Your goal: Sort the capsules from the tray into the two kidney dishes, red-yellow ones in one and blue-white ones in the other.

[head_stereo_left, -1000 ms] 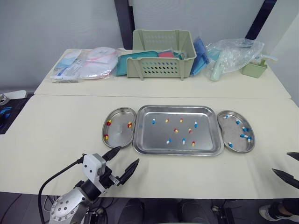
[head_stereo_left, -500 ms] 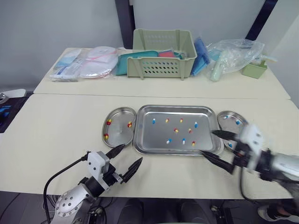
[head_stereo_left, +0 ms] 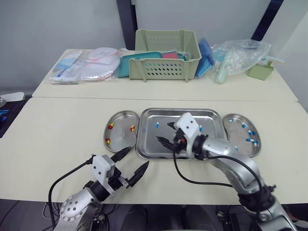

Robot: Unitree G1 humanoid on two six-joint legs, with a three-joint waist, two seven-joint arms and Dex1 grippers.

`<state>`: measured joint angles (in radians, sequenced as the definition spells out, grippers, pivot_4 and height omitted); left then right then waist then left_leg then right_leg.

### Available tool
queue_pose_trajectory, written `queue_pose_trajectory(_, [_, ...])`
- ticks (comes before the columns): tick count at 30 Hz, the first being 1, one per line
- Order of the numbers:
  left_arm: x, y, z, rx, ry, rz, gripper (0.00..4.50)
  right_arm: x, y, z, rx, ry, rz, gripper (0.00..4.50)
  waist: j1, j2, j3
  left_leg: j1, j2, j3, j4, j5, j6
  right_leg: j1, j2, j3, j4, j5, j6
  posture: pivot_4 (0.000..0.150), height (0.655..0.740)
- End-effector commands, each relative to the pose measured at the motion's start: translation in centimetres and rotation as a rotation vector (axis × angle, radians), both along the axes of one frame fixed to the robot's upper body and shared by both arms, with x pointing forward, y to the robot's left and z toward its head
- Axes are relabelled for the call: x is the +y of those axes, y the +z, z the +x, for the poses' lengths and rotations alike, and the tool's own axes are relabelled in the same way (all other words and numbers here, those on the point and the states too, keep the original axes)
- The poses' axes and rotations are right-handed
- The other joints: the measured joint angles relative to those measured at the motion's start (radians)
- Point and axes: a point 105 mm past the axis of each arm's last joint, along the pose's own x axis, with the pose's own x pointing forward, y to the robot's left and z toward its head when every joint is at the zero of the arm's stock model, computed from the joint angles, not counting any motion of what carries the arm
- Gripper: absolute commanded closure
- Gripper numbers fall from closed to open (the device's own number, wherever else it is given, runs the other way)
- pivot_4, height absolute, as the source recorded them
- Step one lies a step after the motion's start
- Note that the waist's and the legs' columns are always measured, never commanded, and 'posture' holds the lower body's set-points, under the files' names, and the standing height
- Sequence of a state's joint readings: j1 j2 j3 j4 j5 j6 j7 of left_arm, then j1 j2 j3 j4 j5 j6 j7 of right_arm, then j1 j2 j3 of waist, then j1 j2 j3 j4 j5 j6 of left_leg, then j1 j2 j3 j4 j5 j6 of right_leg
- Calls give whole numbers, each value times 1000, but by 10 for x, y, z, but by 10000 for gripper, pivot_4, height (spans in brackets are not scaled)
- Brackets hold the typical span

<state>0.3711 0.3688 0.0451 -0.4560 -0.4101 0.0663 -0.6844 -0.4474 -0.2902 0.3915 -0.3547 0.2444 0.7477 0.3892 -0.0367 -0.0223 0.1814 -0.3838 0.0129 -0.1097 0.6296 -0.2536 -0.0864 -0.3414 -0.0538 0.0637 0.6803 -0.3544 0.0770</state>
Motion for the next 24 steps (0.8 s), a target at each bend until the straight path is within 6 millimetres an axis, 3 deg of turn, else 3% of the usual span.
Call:
queue_pose_trajectory(1, [-4,8,1,-22,-12,0,0,12,4,22,-50,-57,-26,9207,2,0,0,0,0,0,0,0,0,0,0,0,0,0,0,1500,7400])
queue_pose_trajectory(7, [-4,11,3,-21,-13,5,0,19,-4,49,-35,-127,-47,9207,1,0,0,0,0,0,0,0,0,-1,0,0,1,0,0,1500,7400])
queue_pose_trajectory(22, [-8,15,2,-18,-11,16,0,29,-25,67,14,-157,-132,9207,-17,1,0,0,0,0,0,0,0,-3,0,1,1,0,0,1500,7400])
queue_pose_trajectory(24, [-9,15,2,-18,-10,15,0,29,-28,67,17,-154,-148,13099,-17,1,0,0,0,0,0,0,0,-3,0,1,1,0,0,1500,7400])
